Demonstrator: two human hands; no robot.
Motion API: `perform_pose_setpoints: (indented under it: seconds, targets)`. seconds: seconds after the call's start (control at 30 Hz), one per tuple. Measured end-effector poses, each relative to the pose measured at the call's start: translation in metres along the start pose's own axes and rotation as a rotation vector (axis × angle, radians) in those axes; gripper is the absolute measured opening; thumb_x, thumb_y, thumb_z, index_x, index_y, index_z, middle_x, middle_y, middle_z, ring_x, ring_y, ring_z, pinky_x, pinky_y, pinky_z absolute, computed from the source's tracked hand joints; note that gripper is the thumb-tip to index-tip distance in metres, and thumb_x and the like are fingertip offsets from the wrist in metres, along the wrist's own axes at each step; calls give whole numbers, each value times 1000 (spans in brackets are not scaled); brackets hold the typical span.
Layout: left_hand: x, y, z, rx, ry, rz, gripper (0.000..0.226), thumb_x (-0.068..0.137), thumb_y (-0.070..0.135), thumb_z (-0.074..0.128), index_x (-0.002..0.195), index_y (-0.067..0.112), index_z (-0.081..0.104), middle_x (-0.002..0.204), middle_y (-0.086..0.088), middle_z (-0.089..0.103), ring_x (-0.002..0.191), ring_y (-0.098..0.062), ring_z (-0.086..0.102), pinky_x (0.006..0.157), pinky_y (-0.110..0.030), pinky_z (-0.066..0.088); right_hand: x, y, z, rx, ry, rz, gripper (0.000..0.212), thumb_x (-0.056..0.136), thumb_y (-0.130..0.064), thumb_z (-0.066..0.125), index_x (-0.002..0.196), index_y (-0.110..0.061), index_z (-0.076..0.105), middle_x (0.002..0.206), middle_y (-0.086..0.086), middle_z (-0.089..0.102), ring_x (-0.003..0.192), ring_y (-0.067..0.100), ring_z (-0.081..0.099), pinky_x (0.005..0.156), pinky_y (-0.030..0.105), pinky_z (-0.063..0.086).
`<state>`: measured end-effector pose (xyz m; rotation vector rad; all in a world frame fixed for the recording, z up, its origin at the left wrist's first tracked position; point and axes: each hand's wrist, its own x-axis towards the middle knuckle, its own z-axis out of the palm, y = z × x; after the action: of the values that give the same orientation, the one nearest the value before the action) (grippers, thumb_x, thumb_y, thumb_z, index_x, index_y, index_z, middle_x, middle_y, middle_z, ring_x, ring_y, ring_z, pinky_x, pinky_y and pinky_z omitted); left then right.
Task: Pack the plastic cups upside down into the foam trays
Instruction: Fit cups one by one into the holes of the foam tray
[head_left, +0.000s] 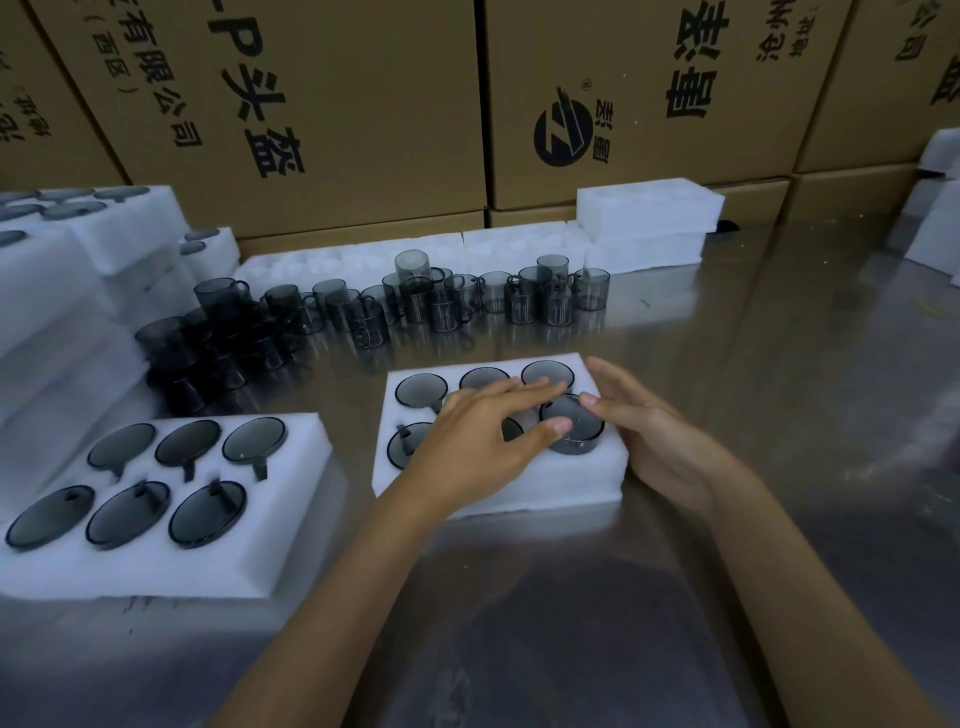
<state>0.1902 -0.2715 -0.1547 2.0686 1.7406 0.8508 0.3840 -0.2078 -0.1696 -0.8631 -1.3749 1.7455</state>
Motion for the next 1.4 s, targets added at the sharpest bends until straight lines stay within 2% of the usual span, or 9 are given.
perform_pose_setpoints:
  seconds: [0.13, 0.3, 0.4, 0.5, 0.77, 0.87, 0.97, 1.23, 1.4]
  targets:
    - [2, 0, -4, -49, -116, -39, 63, 94, 52, 59, 150, 46, 32, 154, 16, 42, 146, -2, 29, 125, -40, 8, 1, 5, 1, 65, -27, 1, 64, 80, -20, 73, 139, -33, 51, 142, -7, 59, 125, 14, 61, 98, 32, 53]
    - [9, 4, -10, 17, -226, -202, 75, 88, 65, 56, 151, 55, 17, 166, 10, 11, 154, -14, -8, 125, -44, -4, -1, 5, 10, 114, -92, -26, 39, 85, -15, 64, 103, -49, 75, 121, -5, 73, 112, 18, 70, 79, 26, 59]
    - [12, 6, -13, 76, -285, -203, 76, 92, 64, 50, 155, 46, 11, 166, 12, -5, 150, -9, -21, 123, -43, -14, 5, 10, 14, 140, 36, -44, 53, 92, -8, 59, 135, -38, 60, 130, -1, 68, 116, 21, 67, 91, 34, 58]
    - [14, 6, -11, 164, -321, -200, 66, 102, 58, 33, 158, 40, 5, 167, 9, -10, 151, -9, -20, 122, -43, -16, 8, 11, 19, 96, 138, -29, 63, 97, -4, 53, 154, -23, 35, 146, 3, 55, 125, 22, 60, 103, 37, 50]
    - [21, 9, -6, 324, -403, -241, 58, 107, 46, 18, 155, 41, -13, 164, 8, -23, 149, -13, -27, 120, -43, -19, 5, 6, 25, -61, 171, -49, 55, 97, 1, 51, 142, -30, 45, 124, -18, 60, 108, 1, 65, 93, 23, 54]
    - [20, 10, -6, 355, -429, -234, 56, 108, 43, 16, 155, 38, -14, 162, 7, -27, 147, -14, -30, 119, -44, -21, 4, 6, 24, -163, 155, -42, 62, 100, -4, 52, 153, -32, 37, 148, -15, 42, 133, 6, 45, 114, 30, 38]
    - [20, 13, -6, 371, -442, -225, 56, 108, 40, 16, 155, 38, -14, 162, 6, -28, 147, -16, -30, 118, -46, -21, 4, 6, 24, -180, 143, -50, 64, 102, -6, 51, 155, -36, 31, 145, -22, 33, 135, 2, 35, 117, 28, 32]
    - [14, 9, 1, 415, -363, -187, 55, 107, 40, 12, 157, 36, -10, 164, 5, -24, 150, -15, -25, 120, -46, -19, 5, 14, 19, -77, 111, -38, 58, 99, -8, 54, 150, -33, 43, 143, -14, 53, 127, 11, 57, 99, 27, 47]
    - [-1, 9, 15, 496, -141, -117, 55, 106, 40, 13, 159, 31, 2, 168, 0, -8, 154, -16, -8, 123, -47, -10, 3, 9, 25, -66, 174, 4, 30, 91, -14, 58, 107, -31, 76, 108, 8, 77, 92, 18, 74, 68, 25, 57]
